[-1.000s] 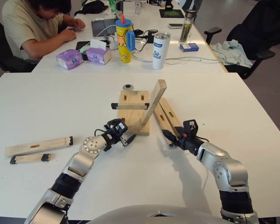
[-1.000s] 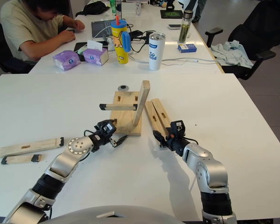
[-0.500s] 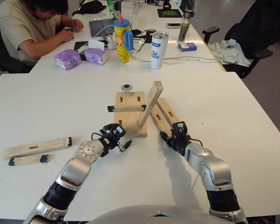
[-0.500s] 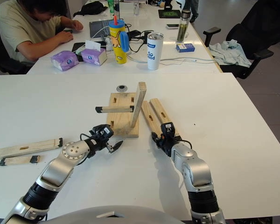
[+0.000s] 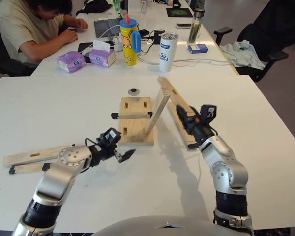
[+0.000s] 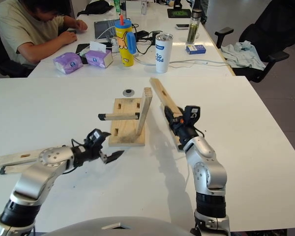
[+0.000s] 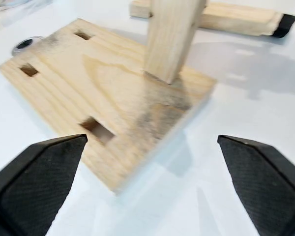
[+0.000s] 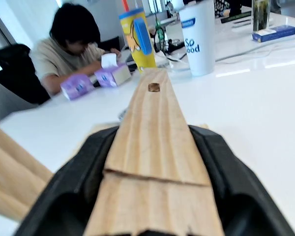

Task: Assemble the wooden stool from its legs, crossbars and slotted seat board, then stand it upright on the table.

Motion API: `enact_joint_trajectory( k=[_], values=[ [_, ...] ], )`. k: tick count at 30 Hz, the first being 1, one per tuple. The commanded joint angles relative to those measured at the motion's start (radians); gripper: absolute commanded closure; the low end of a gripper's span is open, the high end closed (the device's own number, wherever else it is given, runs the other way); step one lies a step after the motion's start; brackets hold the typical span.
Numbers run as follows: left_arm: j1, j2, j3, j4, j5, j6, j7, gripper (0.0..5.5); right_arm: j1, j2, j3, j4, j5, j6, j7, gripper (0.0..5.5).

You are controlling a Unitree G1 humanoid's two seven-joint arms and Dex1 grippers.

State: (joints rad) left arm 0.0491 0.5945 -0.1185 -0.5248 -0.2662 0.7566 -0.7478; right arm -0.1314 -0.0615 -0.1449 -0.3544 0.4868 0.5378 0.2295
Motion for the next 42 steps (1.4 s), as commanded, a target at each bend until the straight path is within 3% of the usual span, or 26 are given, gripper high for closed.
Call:
enact_joint_trajectory(
  k=[1,6,9,13,21,25,39,42],
  values=[
    [0.092,0.1,0.128,-0.084,-0.178,0.064,-0.139,0.57,-0.104,-0.029,-0.107,-0.029,0.231,0.037,0.08,3.45],
    [0.004,0.069,0.333,-0.152,-0.608,0.215,-0.171,0.57,-0.22,-0.088,-0.214,-0.048,0.647,0.16,0.101,3.45],
    [-0.022,0.073,0.368,-0.152,-0.718,0.246,-0.125,0.57,-0.231,-0.122,-0.213,-0.055,0.738,0.19,0.089,3.45],
    [-0.232,0.002,0.499,0.019,-1.255,0.167,0.198,0.1,-0.221,-0.178,-0.139,-0.138,1.082,0.296,0.082,3.45],
    [-0.344,-0.06,0.427,0.088,-1.683,0.003,0.556,0.1,-0.147,-0.224,-0.092,-0.166,1.283,0.286,0.096,3.45],
    [-0.368,-0.071,0.409,0.071,-1.705,-0.012,0.593,0.1,-0.111,-0.254,-0.072,-0.168,1.321,0.278,0.115,3.45],
    [-0.44,-0.069,0.358,0.03,-1.688,-0.067,0.662,0.1,-0.001,-0.292,0.013,-0.194,1.168,0.258,0.23,3.45],
    [-0.432,-0.062,0.366,0.037,-1.695,-0.07,0.657,0.57,0.004,-0.295,0.008,-0.187,1.172,0.249,0.235,3.45]
  ],
)
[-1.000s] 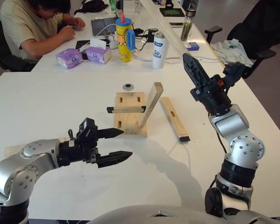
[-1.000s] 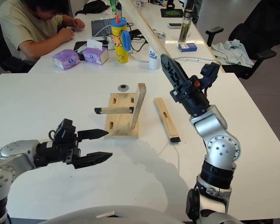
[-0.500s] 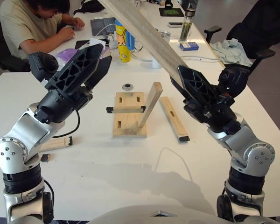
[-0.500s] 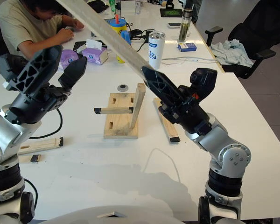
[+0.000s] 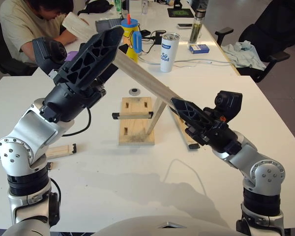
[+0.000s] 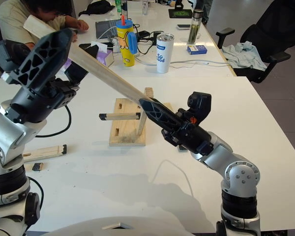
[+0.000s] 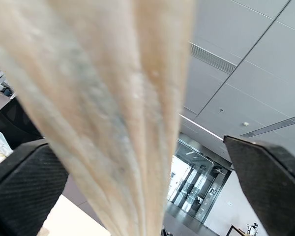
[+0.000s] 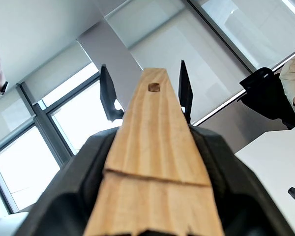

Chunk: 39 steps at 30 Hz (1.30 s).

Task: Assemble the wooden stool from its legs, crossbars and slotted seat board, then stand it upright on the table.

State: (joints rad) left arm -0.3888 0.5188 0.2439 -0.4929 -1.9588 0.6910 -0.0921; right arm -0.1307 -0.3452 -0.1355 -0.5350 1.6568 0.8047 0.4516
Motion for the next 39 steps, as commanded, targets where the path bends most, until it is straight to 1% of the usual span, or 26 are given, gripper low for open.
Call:
enact_joint_trajectory(
  k=[1,5,12,16,17,26,27,31,34,36,37,39],
  values=[
    [0.007,0.018,0.007,0.008,-0.004,-0.004,-0.001,0.8,0.003,-0.013,-0.004,-0.004,0.006,-0.02,0.014,3.45],
    [0.015,0.032,0.019,0.019,-0.007,0.004,-0.012,1.35,0.0,-0.021,-0.007,0.004,0.025,-0.025,0.015,3.45],
    [0.041,0.058,0.032,0.028,-0.008,0.021,-0.033,2.52,0.007,-0.037,-0.008,0.006,0.044,-0.022,0.023,3.45],
    [0.061,0.076,0.042,0.039,-0.005,0.035,-0.056,3.32,0.006,-0.046,-0.005,0.012,0.05,-0.019,0.027,3.45],
    [0.067,0.081,0.046,0.041,-0.003,0.039,-0.062,3.42,0.007,-0.049,-0.004,0.013,0.052,-0.017,0.028,3.45],
    [0.145,0.174,0.103,0.078,0.019,0.103,-0.147,3.48,0.029,-0.114,0.002,0.032,0.052,0.031,0.058,3.45],
    [0.167,0.201,0.127,0.083,0.013,0.12,-0.163,3.48,0.051,-0.137,0.012,0.03,0.027,0.054,0.077,3.16],
    [0.259,0.299,0.215,0.125,0.03,0.206,-0.252,3.48,0.129,-0.177,0.049,0.044,-0.097,0.08,0.139,2.51],
    [0.347,0.374,0.265,0.207,0.13,0.288,-0.376,3.48,0.163,-0.185,0.087,0.067,-0.241,0.056,0.196,2.05],
    [0.372,0.399,0.29,0.268,0.199,0.308,-0.446,3.49,0.179,-0.183,0.107,0.077,-0.326,0.032,0.223,1.72],
    [0.379,0.407,0.301,0.292,0.229,0.312,-0.478,3.49,0.182,-0.185,0.124,0.081,-0.377,0.02,0.237,1.69],
    [0.389,0.419,0.317,0.339,0.298,0.314,-0.538,3.49,0.177,-0.174,0.194,0.101,-0.529,-0.026,0.234,1.69]
  ],
)
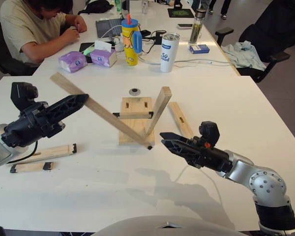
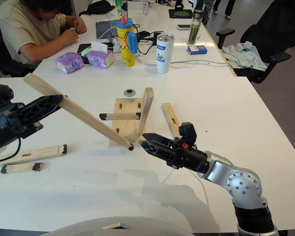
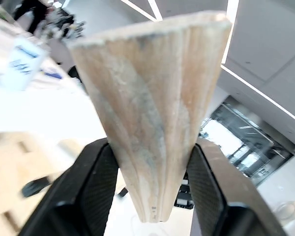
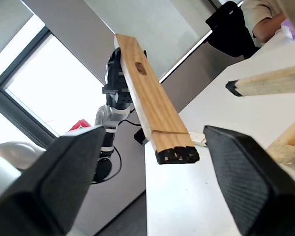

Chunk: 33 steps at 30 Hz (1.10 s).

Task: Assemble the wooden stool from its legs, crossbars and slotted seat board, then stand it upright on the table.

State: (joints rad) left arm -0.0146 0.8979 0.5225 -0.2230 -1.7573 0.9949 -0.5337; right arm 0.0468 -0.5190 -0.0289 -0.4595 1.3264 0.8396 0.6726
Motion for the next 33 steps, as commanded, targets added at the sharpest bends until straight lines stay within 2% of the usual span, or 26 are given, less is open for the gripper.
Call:
enact_joint_trajectory(
  k=[1,7,11,14,19,26,33],
  values=[
    [0.018,0.045,0.042,0.085,0.13,0.01,-0.124,3.49,-0.004,0.014,0.121,0.033,-0.25,-0.079,0.018,1.69],
    [-0.014,0.067,0.029,0.153,0.351,-0.04,-0.278,3.49,-0.116,0.249,0.287,0.236,-0.517,-0.154,-0.146,1.69],
    [-0.048,0.054,0.001,0.155,0.458,-0.067,-0.343,3.49,-0.169,0.354,0.327,0.302,-0.621,-0.177,-0.206,1.69],
    [-0.071,0.039,-0.021,0.156,0.51,-0.079,-0.358,3.49,-0.186,0.396,0.307,0.335,-0.677,-0.192,-0.262,1.69],
    [-0.086,-0.001,-0.033,0.144,0.553,-0.091,-0.358,3.49,-0.2,0.42,0.258,0.353,-0.732,-0.201,-0.317,1.69],
    [-0.065,-0.056,-0.025,0.099,0.607,-0.117,-0.34,3.49,-0.219,0.392,0.204,0.378,-0.801,-0.198,-0.324,1.69],
    [-0.091,-0.15,-0.092,0.007,0.702,-0.218,-0.302,3.49,-0.228,0.296,0.247,0.407,-0.915,-0.229,-0.249,1.69]
  ],
)
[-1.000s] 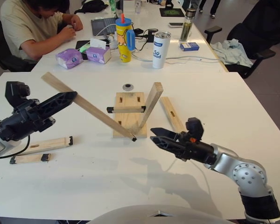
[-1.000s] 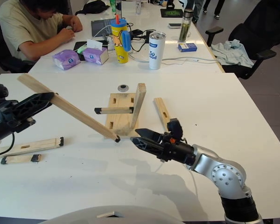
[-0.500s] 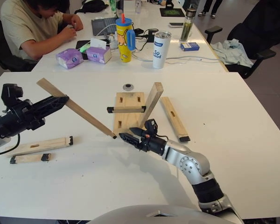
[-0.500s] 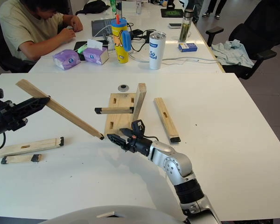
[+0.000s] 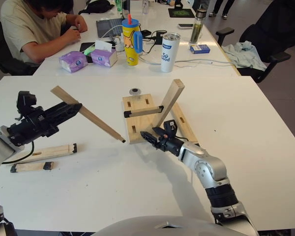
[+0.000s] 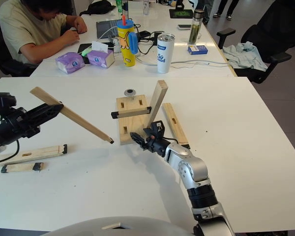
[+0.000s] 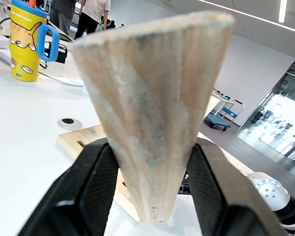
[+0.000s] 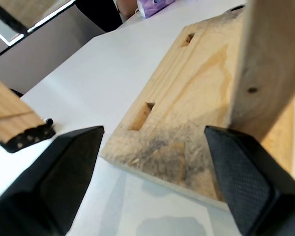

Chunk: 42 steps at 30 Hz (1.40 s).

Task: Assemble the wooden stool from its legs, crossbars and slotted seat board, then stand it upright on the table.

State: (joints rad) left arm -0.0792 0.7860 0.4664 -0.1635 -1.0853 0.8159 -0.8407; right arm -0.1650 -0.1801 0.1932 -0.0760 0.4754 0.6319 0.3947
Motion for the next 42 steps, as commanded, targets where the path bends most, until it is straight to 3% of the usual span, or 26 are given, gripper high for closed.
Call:
enact_joint_trajectory(
  k=[1,13,24,33,42],
  values=[
    [-0.029,-0.05,-0.048,-0.065,0.038,-0.053,0.003,3.49,-0.017,-0.056,0.036,0.036,-0.088,-0.033,0.038,1.69],
    [-0.042,-0.163,-0.188,-0.093,0.2,-0.23,-0.037,3.49,-0.013,-0.075,0.126,0.087,-0.173,-0.019,0.134,1.69],
    [0.003,-0.186,-0.257,-0.072,0.326,-0.326,-0.074,3.49,-0.028,-0.107,0.164,0.127,-0.219,-0.014,0.208,1.69],
    [-0.059,-0.123,-0.257,0.01,0.393,-0.383,-0.13,3.49,-0.025,-0.104,0.171,0.127,-0.226,-0.008,0.227,1.69],
    [-0.149,-0.058,-0.356,0.099,0.519,-0.45,-0.248,3.49,-0.017,-0.09,0.175,0.129,-0.236,-0.008,0.228,1.69]
  ],
)
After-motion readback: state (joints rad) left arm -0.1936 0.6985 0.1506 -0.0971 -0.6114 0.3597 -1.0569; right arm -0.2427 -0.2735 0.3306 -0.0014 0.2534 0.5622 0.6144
